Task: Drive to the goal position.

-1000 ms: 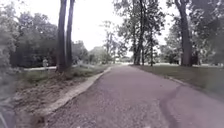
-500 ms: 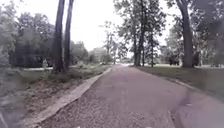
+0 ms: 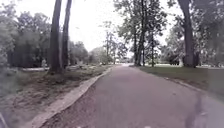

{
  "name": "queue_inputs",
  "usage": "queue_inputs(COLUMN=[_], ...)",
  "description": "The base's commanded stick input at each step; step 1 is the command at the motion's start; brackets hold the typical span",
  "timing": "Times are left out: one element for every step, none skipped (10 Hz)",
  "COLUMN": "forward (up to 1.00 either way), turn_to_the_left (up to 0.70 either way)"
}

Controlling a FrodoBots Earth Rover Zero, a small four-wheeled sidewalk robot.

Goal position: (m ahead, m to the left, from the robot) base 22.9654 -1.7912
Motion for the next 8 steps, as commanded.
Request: queue_inputs(forward=[0.7, 0.7, 0.7, 0.7, 0.7, 0.7, 0.7, 0.7], turn_to_the_left=[0.0, 0.0, 0.0, 0.0, 0.0, 0.0, 0.0, 0.0])
